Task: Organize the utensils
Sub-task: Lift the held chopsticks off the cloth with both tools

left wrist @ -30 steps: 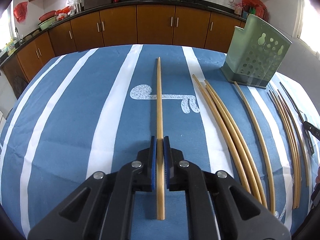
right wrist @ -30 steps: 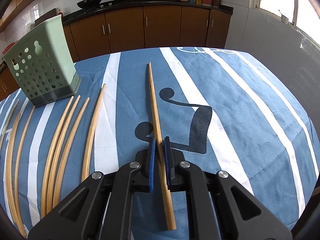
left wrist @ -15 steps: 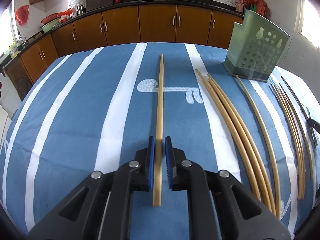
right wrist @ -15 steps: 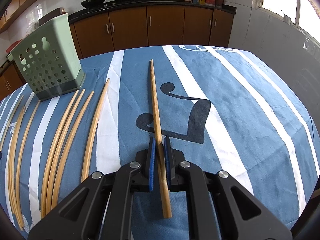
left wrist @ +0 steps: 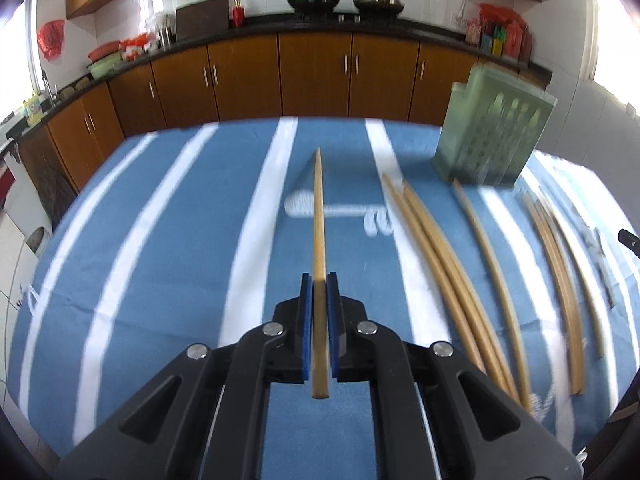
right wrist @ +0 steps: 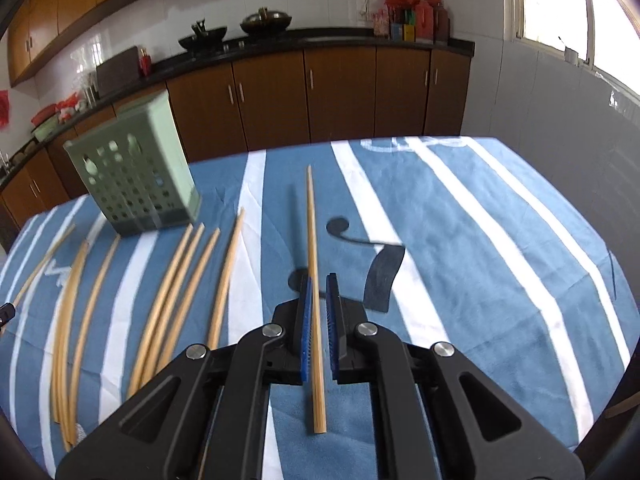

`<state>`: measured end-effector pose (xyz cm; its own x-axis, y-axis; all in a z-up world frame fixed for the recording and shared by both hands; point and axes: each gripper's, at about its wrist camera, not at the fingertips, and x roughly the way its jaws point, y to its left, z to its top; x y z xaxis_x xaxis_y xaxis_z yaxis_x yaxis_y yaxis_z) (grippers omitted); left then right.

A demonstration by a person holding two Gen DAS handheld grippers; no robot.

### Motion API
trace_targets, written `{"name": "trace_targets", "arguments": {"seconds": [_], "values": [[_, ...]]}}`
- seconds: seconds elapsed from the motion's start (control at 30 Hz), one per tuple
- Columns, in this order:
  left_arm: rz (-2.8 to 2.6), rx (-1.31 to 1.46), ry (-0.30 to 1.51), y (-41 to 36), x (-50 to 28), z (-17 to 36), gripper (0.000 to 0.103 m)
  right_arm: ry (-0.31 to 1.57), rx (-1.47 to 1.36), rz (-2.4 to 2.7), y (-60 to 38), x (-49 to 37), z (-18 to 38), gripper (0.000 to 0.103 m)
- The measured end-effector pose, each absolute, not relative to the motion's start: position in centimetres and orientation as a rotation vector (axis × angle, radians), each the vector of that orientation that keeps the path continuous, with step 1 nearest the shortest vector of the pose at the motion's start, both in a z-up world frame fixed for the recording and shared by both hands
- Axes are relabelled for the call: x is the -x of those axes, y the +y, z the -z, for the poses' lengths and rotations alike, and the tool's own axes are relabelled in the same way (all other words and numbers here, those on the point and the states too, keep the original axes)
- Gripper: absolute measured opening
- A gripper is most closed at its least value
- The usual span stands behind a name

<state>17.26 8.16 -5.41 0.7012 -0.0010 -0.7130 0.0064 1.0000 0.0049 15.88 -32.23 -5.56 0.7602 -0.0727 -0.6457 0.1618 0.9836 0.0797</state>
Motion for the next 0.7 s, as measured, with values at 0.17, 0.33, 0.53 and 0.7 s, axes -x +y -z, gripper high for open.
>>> {"name": "trace_targets", "arguments": {"seconds": [0.17,0.33,0.53,0.7], "values": [[0.008,-0.003,0.719,8.2,-16.6,2.6,0.008,0.657,-0.109,0.119,-32.2,-15.3,3.8,0.008],[-0.003,-0.005,0.735,8.2,-16.7,3.1,0.008,0.781,-0.136,0.103,-32.6,-16.2,6.7,0.041],[-0.003,0.006,0.751,8.3,-16.5,3.8,0.008,0.882,-0.092,0.098,-32.4,-16.3,9.9,0.022],[-0.003,0.006,0.738,8.1,-16.4,3.4,0.008,0.889,-0.097,0.084,-32.1,-15.9,10.5,0.007]]}}
